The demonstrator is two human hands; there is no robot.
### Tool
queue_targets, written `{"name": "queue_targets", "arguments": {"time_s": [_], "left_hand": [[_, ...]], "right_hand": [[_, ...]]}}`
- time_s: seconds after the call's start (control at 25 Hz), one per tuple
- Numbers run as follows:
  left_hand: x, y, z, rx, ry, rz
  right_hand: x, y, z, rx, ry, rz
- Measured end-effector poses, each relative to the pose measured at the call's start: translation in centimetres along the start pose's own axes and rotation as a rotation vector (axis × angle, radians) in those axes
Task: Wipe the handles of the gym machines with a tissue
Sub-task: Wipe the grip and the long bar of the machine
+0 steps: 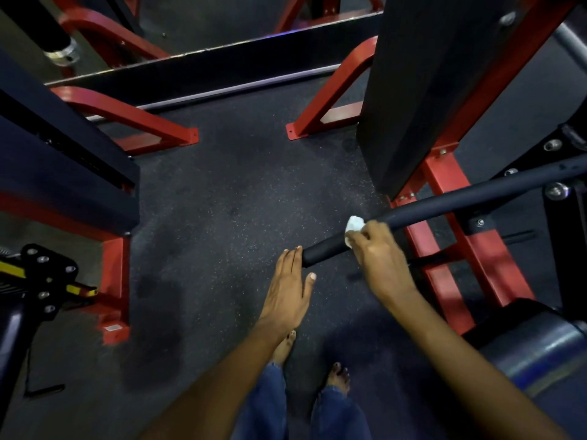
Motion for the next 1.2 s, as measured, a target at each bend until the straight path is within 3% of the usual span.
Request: {"name": "queue_targets", "arguments": {"time_s": [0.04, 0.12, 0.2, 0.28, 0.32, 0.4, 0.44, 0.56, 0.6, 0.68, 0.76, 0.84, 0.92, 1.0, 1.08, 1.12, 1.2], "left_hand": [[0.1, 0.2, 0.1, -0.001, -0.013, 0.003], [0.0, 0.6, 0.0, 0.019, -0.034, 0.003], [-0.2, 1.0, -0.5, 0.089, 0.022, -0.001], [0.0, 1.4, -0.8, 0.135, 0.105, 0.014], [0.3, 1.5, -0.7, 0.148, 0.119, 0.022], [0.8, 2.0, -0.4, 0.191, 0.114, 0.029], [0.9, 2.3, -0.3, 0.211, 0.107, 0.025], [1.0, 3.1, -0.3, 0.213, 0.077, 0.019], [1.0, 3.2, -0.2, 0.210, 0.070, 0.026], [1.0, 2.9, -0.2, 0.204, 0.066, 0.034], [1.0, 2.6, -0.3, 0.189, 0.062, 0.046], [1.0, 2.6, -0.6, 0.184, 0.052, 0.047], [1.2, 2.7, -0.9, 0.184, 0.031, 0.032], [1.3, 2.6, -1.0, 0.171, 0.011, 0.028], [1.3, 2.4, -0.9, 0.154, 0.014, 0.046], [1.4, 2.3, -0.9, 0.140, 0.019, 0.060], [1.4, 2.4, -0.8, 0.117, 0.019, 0.081]], "right_hand": [[0.2, -0.3, -0.7, 0.008, 0.035, -0.061], [0.9, -0.2, -1.0, -0.102, -0.101, -0.116], [0.8, -0.3, -0.6, -0.084, -0.119, -0.089], [1.6, -2.1, -3.6, -0.011, 0.073, -0.303], [1.6, -2.8, -5.4, -0.004, 0.239, -0.352], [1.4, -2.6, -5.9, 0.062, 0.341, -0.399], [1.4, -1.7, -4.2, 0.090, 0.266, -0.372], [-0.2, 3.1, 2.9, -0.067, -0.168, 0.031], [-0.3, 2.8, 3.0, -0.125, -0.250, 0.022], [1.0, -1.1, -1.4, -0.052, -0.106, -0.201], [2.2, -5.0, -7.4, 0.120, 0.313, -0.370], [2.0, -5.5, -9.3, 0.316, 0.545, -0.417], [2.0, -2.4, -4.5, 0.306, 0.369, -0.218], [-0.3, 2.5, 0.5, 0.099, -0.025, 0.042], [-0.4, 0.9, -0.5, -0.007, -0.160, -0.032], [0.7, -1.4, -2.8, 0.017, -0.102, -0.171], [2.7, -5.0, -9.4, 0.077, 0.252, -0.300]]}}
Point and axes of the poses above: each hand's wrist, its own x-axis towards the middle knuckle, its own y-axis out of the palm, z = x × y, the point moved 6 cm from there along x, towards the middle knuckle, and after that the axes turned 15 degrees about y, right-handed, at the moved point
